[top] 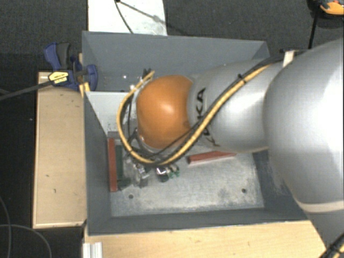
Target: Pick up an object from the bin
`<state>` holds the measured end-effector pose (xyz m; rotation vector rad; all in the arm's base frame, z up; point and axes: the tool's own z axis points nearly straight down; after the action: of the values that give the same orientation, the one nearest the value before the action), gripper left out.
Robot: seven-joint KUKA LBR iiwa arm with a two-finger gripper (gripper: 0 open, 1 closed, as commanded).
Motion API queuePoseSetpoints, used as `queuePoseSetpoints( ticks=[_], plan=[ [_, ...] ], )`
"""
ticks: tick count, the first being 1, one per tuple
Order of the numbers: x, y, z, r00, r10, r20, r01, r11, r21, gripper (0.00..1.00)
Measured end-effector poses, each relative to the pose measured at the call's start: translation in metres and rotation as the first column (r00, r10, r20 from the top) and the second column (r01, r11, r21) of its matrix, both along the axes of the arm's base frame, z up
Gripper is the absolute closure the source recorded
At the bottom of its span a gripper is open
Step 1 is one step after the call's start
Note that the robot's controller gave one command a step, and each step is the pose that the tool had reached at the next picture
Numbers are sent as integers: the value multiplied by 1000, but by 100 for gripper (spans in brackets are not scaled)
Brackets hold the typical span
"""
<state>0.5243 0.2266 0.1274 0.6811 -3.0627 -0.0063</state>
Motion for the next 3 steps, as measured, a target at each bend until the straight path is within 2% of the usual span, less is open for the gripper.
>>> queuePoseSetpoints(
  ticks=[1,2,3],
  plan=[
    [2,-10,32,1000,-9,5,9,1000,-3,100],
    [17,-16,96,999,48,4,-48,999,-3,100],
    [-4,14,60,998,61,8,-61,998,-1,0]
  ],
)
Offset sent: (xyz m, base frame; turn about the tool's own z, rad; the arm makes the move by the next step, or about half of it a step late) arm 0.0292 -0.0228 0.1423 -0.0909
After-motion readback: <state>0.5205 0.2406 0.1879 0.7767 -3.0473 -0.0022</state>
